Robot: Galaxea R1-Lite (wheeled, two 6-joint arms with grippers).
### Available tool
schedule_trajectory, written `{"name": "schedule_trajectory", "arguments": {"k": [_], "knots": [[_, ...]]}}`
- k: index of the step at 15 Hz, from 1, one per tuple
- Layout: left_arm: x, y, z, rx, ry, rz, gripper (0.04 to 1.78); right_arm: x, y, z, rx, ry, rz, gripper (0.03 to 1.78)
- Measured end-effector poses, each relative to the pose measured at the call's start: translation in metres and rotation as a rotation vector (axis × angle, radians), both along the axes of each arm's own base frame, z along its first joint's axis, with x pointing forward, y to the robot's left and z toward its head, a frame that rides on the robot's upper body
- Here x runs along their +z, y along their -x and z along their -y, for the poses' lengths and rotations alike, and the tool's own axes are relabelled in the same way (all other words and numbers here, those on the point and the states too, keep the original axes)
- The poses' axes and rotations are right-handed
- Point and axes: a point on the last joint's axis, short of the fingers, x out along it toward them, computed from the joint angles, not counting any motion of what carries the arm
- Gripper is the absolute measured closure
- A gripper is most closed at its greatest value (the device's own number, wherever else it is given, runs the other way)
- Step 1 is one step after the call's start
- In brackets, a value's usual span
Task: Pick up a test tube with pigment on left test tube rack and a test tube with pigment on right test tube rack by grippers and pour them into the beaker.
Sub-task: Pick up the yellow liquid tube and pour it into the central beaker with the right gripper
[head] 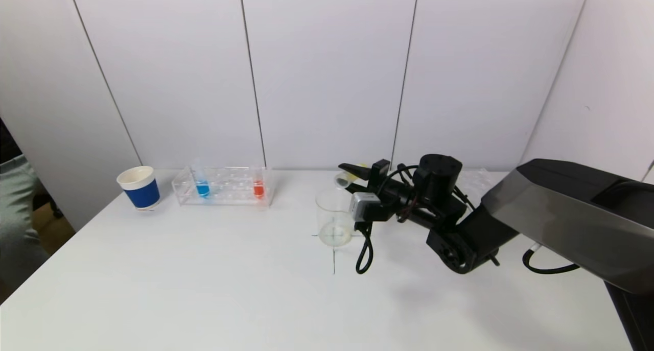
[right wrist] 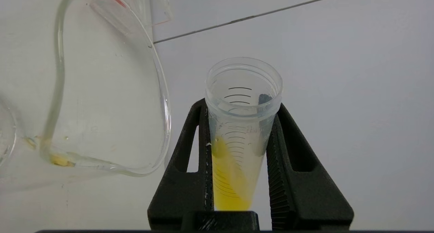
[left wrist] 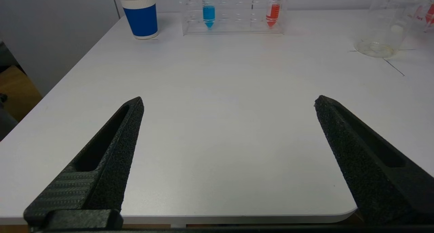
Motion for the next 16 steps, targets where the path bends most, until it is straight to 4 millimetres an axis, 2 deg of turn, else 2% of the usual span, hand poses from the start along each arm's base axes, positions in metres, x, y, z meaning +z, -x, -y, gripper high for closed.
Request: {"name": "schedule_trajectory", "arguments": {"k": [16], "knots": [[0.0,0.0,0.0,0.001,0.0,0.0,0.06,0.0098,-0.0022,-0.0028,-0.007,0.12,0.079,1.3]]}}
